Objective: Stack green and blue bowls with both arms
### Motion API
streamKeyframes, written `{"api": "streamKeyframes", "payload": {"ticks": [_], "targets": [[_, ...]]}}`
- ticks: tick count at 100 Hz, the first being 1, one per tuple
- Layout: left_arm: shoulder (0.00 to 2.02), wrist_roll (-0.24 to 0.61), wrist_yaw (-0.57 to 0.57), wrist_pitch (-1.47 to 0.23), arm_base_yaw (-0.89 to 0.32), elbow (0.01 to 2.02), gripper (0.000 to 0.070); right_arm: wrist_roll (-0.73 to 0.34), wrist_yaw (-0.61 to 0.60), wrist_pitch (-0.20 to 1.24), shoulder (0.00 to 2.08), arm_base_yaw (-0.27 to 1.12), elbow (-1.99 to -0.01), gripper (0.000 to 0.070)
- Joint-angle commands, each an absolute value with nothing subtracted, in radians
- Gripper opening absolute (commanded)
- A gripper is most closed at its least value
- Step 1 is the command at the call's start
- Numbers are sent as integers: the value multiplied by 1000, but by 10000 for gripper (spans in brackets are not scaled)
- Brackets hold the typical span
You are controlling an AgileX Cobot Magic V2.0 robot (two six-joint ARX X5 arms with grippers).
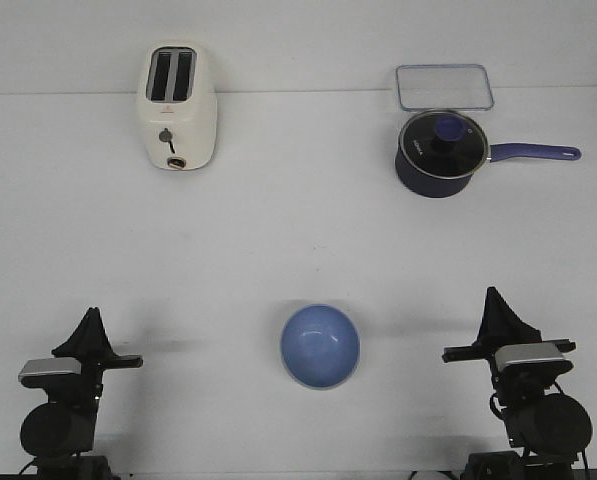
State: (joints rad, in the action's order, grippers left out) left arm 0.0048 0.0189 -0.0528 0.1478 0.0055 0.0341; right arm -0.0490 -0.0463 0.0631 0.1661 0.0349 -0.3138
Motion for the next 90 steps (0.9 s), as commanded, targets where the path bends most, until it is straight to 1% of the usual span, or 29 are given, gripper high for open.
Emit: {"api": "streamKeyframes", "payload": {"ticks": [1,8,14,20,29,38,90], "targets": [[3,12,-52,159,6,14,15,112,-40,58,147,33,-276,0],[3,12,-52,159,6,14,15,188,-40,52,110,33,-225,0],[3,12,-52,159,6,14,15,229,-38,51,73,33,-181,0],[3,12,-52,159,6,14,15,271,-11,52,31,33,-132,0],[3,12,-52,159,6,14,15,305,28,33,-1,33,-74,0],[3,12,-52,159,6,14,15,340,26,-26,1,34,-23,0],[3,12,-52,159,6,14,15,337,27,-28,1,34,-13,0]]}}
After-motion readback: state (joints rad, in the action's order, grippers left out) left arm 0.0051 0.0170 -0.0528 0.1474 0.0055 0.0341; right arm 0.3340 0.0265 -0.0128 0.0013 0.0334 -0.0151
